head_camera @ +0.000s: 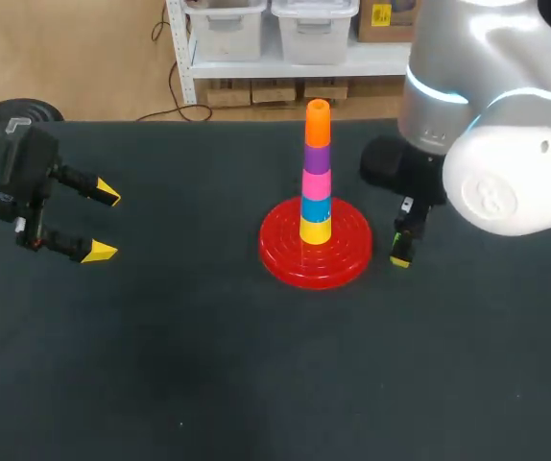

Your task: Pick up and stack the cylinders on the red base in this order: pink,purple,orange,green

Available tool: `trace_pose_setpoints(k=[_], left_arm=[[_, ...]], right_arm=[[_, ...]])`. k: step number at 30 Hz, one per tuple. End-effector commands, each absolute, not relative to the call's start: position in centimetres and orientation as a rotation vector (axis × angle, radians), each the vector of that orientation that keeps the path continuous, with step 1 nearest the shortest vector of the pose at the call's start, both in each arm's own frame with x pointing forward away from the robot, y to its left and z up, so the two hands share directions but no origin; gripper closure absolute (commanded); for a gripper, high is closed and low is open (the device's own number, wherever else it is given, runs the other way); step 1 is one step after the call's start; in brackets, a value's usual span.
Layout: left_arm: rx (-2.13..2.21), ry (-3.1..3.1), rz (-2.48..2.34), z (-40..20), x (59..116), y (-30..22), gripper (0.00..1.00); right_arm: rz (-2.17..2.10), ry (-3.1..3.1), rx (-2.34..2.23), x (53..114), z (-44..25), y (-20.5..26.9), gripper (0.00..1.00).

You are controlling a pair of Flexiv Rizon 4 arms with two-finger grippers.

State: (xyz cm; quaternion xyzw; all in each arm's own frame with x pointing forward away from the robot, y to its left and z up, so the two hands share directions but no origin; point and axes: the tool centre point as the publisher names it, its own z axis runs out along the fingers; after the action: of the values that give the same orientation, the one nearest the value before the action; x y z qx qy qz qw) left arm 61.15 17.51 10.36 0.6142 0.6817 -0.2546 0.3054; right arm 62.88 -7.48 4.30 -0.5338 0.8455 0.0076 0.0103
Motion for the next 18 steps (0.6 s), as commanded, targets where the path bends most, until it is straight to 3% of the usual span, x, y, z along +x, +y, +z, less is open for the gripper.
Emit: trace_pose_setpoints(k=[1,18], left_arm=[[1.625,1.799,-0.673,10.2,61.1,17.6,0.00],[1.625,1.799,-0.673,10.2,61.1,17.6,0.00]], right_arm=[[0.031,2.634,-1.662,63.9,3.5,-7.6,0.00],[0.068,2.621,-1.727,65.3,1.7,-7.0,0.00]])
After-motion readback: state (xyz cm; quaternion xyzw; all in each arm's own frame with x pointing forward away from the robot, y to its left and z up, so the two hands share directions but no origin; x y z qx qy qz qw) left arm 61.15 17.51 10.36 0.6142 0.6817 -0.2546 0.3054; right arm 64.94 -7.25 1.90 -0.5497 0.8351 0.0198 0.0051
